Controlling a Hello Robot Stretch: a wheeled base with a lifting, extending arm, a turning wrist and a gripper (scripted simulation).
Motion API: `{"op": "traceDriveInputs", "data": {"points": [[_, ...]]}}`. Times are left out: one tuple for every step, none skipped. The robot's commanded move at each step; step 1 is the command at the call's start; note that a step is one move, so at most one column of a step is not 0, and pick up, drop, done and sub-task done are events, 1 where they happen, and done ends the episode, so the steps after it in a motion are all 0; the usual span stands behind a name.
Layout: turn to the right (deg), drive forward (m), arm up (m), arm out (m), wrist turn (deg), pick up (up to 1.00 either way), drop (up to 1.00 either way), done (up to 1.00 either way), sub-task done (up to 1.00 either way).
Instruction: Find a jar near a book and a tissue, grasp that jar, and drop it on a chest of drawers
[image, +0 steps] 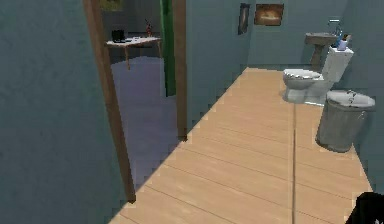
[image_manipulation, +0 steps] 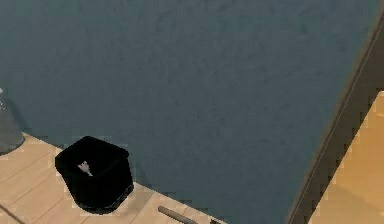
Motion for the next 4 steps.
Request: {"op": "traceDriveInputs", "data": {"points": [[9.0,0.00,0.00,0.00,0.0,0.00,0.00,0.00,0.00],[0.0,1.00,0.00,0.00,0.0,0.00,0.00,0.00,0.00],[3.0,0.00,0.00,0.00,0.0,0.00,0.00,0.00,0.00],[0.0,0.05,0.00,0.00,0.0,0.00,0.00,0.00,0.00]]}}
